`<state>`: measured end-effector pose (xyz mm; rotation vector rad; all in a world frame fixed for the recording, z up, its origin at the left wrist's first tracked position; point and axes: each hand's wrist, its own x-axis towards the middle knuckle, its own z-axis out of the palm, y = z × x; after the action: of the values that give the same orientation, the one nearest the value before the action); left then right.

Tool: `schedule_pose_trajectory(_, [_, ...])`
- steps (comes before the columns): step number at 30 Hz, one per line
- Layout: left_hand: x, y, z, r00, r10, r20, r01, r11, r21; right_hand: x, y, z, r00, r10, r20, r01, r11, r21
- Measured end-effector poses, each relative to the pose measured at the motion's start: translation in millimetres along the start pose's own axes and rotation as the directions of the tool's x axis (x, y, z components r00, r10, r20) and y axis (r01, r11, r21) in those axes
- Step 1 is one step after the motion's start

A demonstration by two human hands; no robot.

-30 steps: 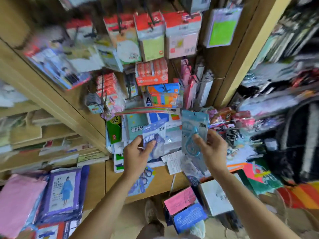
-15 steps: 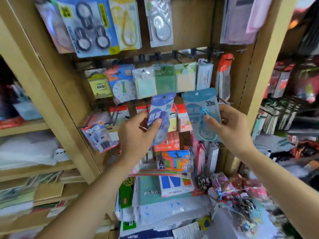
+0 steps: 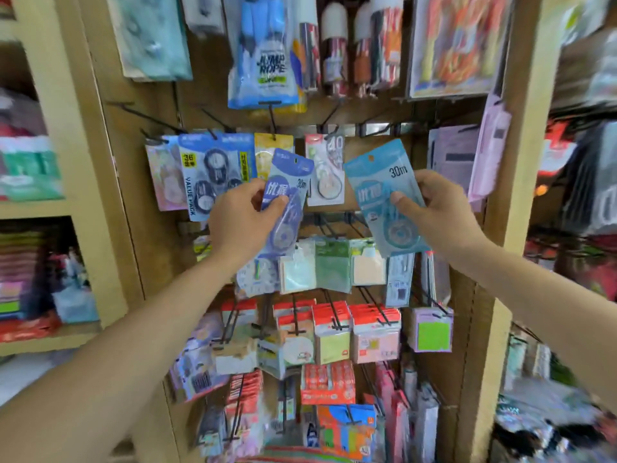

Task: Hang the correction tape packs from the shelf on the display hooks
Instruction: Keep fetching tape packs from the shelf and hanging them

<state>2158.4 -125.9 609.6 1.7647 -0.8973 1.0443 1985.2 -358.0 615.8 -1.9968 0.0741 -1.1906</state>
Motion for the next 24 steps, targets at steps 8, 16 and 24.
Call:
schedule_pose_trajectory(8, [48,-45,26,0.983,-0.173,0.067,0.18,0.975,-0.127,53,-20,21,1.0,-0.014,0.0,0.014,0.981,-0.191])
schedule_pose_trajectory(16, [23,-87,46,0.912,-0.396,0.105,0.407,0.851,-0.332,78,-19,48,0.997,-0.056,0.046,0.062,0.987,-0.148])
schedule_pose_trajectory(24, [13,-75,41,0.942,-0.335,0.026,0.309,0.833,-0.46,89,-17,76,0.993,-0.082,0.084,0.093,0.986,-0.136])
